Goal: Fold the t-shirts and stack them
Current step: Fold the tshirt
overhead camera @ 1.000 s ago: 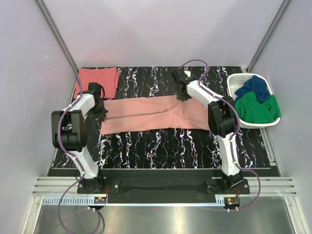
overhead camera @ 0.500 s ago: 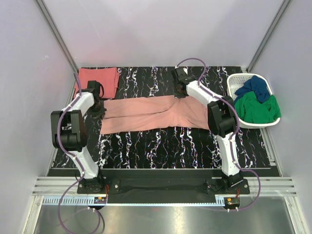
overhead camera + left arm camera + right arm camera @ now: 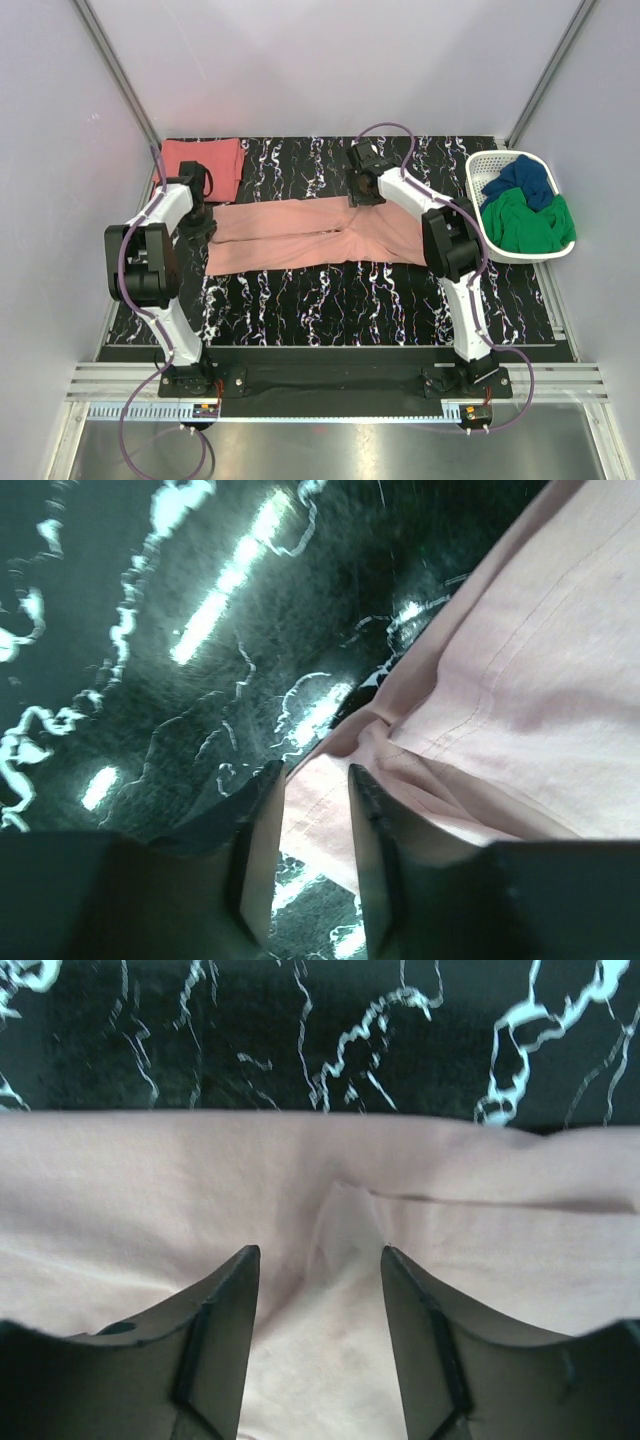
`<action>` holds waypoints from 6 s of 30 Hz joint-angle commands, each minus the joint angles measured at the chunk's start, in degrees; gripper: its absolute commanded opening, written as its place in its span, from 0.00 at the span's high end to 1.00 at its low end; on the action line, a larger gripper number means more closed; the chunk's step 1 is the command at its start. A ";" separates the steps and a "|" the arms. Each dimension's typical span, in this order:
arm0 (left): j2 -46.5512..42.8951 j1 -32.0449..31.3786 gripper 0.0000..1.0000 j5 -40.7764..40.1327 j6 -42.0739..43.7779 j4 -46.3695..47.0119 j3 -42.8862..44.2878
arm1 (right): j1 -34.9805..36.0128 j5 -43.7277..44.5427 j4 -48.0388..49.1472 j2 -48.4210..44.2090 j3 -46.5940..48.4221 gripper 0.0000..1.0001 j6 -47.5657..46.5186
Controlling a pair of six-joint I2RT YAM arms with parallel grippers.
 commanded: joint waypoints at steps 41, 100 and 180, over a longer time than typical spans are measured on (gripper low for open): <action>-16.94 -0.41 0.44 10.93 -7.78 6.95 -19.16 | -14.42 0.19 -2.23 2.06 2.15 0.81 -15.63; -4.57 -7.09 0.31 6.37 5.32 8.88 -5.61 | -14.59 -19.41 -3.64 -5.30 11.06 0.58 1.93; -7.52 -15.53 1.00 18.41 8.58 3.69 -17.38 | -19.43 -35.06 4.89 -0.84 -7.68 0.96 10.05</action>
